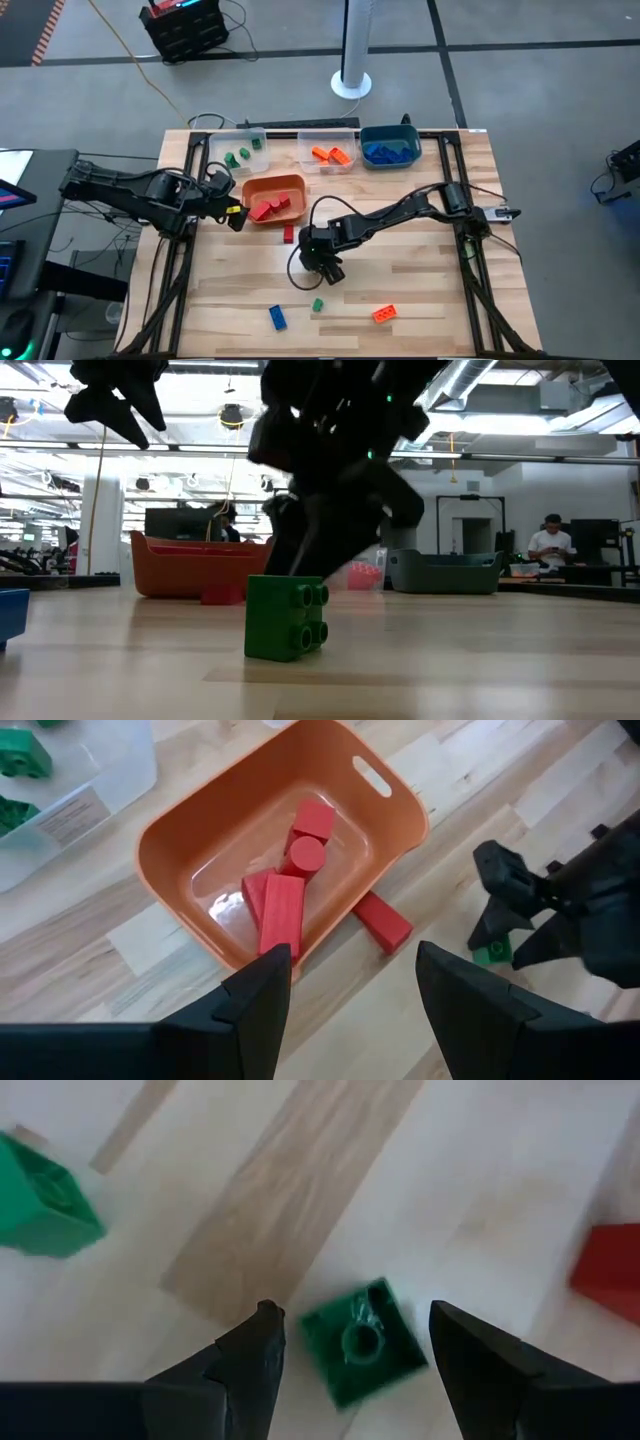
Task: Sort blocks
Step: Put the green game piece into the left transparent bin
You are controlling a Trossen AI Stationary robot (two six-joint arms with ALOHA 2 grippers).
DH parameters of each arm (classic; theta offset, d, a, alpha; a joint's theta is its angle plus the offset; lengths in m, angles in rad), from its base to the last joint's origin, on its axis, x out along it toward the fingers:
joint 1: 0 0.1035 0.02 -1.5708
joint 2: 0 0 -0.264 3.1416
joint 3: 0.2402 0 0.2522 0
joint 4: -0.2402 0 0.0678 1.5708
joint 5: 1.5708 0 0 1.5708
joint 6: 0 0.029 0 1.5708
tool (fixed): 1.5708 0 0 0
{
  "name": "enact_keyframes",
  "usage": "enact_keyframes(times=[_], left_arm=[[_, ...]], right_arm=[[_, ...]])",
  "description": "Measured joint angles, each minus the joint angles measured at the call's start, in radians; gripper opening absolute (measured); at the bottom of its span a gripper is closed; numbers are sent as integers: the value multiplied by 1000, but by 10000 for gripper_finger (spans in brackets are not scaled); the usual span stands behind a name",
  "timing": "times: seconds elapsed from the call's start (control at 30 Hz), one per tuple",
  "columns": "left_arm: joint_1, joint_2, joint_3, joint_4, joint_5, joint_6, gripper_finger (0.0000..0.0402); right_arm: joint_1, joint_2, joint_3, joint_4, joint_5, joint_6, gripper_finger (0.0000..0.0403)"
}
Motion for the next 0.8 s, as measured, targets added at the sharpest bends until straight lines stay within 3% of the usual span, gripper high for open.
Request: enact_keyframes(times=[0.27, 0.57, 0.7, 0.8], left_arm=[[0, 0, 0, -7, 28, 0, 210], [0, 0, 0, -5, 84, 20, 210], [0, 1, 0, -5, 131, 81, 210], [0, 1, 0, -4, 135, 102, 210]], right_arm=[[2, 31, 0, -7, -6, 26, 237], [-14, 25, 25, -84, 10, 103, 113], [-32, 12, 93, -271, 15, 105, 108], [-59, -44, 122, -295, 33, 112, 108]])
